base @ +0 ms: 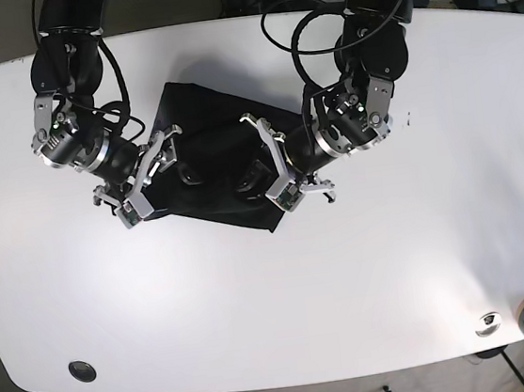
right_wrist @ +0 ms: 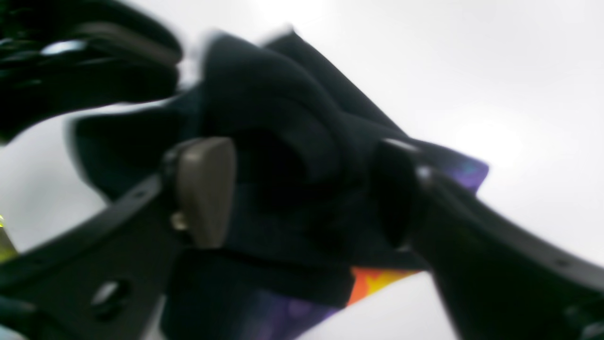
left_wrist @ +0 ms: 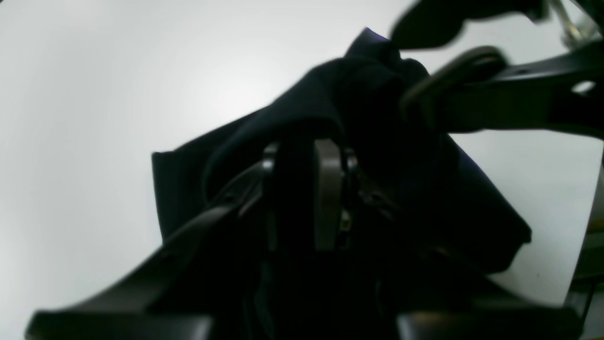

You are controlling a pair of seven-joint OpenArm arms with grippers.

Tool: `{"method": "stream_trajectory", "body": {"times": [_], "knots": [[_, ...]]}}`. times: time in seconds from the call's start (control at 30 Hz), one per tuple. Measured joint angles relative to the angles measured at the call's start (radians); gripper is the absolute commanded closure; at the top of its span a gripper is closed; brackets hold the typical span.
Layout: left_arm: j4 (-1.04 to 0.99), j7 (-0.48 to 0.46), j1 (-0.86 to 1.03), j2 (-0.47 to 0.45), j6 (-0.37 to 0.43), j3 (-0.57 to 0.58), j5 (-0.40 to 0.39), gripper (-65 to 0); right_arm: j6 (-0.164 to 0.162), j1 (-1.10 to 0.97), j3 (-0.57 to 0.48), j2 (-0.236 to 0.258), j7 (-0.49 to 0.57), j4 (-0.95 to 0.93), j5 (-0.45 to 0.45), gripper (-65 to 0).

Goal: Fold the T-shirt properly

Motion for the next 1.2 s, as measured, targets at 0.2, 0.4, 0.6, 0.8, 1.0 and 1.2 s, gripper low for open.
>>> {"method": "stream_trajectory", "body": {"times": [0.2,0.4,0.6,0.8,1.0,1.2], "knots": [[0.013,0.003,0.032,-0.032,0.003,-0.008,0.005,-8.6,0.008,0.067,-0.066,-0.012,0.016,-0.048,-0.069,-57.4],[0.025,0.002,0.049,-0.075,0.0,-0.007,0.005,-8.3,0.008,0.103,-0.137,-0.006,0.018,-0.106,-0.077,-57.4],[0.013,-0.005,0.08,-0.105,-0.001,-0.017,0.003,-8.3,0.011,0.121,-0.148,-0.016,0.06,-0.205,-0.079,-41.2],[-0.118,-0.016,0.069,-0.09,-0.001,-0.061,-0.002,-8.3,0.011,0.127,-0.147,-0.011,0.082,-0.233,-0.079,-9.4],[-0.184,-0.077,0.081,-0.099,0.003,-0.086,0.005,-8.3,0.01,0.142,-0.148,-0.012,0.089,-0.214,-0.079,-5.7],[-0.17,-0.09,0.077,-0.096,0.003,-0.091,-0.001,-8.2,0.005,0.14,-0.148,-0.011,0.085,-0.137,-0.079,-6.2]]}}
